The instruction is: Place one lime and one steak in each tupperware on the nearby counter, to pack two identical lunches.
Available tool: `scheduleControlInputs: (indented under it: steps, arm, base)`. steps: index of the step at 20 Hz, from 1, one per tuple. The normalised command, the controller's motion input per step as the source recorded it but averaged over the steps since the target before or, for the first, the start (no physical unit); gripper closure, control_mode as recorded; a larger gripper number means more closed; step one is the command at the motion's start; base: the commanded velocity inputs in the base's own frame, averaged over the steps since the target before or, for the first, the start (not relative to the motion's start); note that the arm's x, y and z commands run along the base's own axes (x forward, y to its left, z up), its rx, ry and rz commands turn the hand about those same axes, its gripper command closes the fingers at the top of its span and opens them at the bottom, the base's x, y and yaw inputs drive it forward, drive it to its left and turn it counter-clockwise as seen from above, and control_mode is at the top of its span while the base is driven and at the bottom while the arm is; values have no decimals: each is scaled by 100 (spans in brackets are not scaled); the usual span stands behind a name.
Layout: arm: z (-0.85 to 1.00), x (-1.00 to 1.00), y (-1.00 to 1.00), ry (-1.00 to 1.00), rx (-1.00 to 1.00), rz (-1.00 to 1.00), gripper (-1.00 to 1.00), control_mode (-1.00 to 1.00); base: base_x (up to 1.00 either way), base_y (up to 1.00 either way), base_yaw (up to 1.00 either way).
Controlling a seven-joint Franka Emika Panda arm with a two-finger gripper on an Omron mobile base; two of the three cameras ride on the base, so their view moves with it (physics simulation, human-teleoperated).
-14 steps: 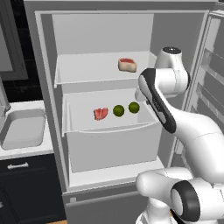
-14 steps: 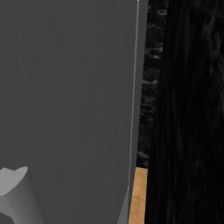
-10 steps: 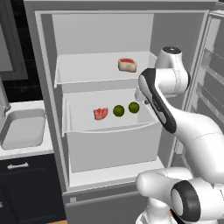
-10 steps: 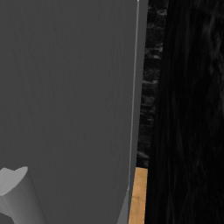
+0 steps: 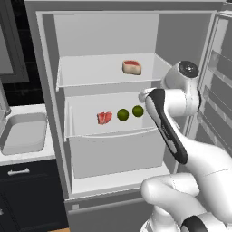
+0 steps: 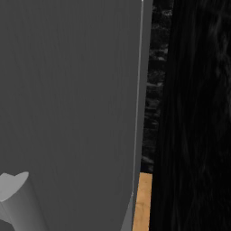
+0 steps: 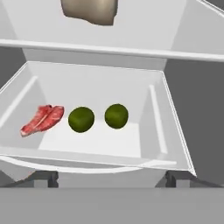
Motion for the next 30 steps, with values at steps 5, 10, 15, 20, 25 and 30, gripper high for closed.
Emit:
scheduleControlInputs:
  steps: [5, 10, 15, 20, 25, 30]
  arm:
    - [35, 1, 2, -37, 5, 0, -100, -100]
    - [56, 15, 5, -17, 10, 0, -100, -100]
    - [67, 9, 2, 0, 11, 0, -100, -100]
    - [53, 1, 1, 5, 5, 0, -100, -100]
    - [1, 25, 0, 17, -1, 0, -100, -100]
    - [-1, 52, 13, 26, -5, 3, -100, -100]
  base:
    - [0, 0, 0]
    - [0, 0, 0]
    - [0, 0, 0]
    - [0, 0, 0]
    - [0, 0, 0]
    - [0, 0, 0]
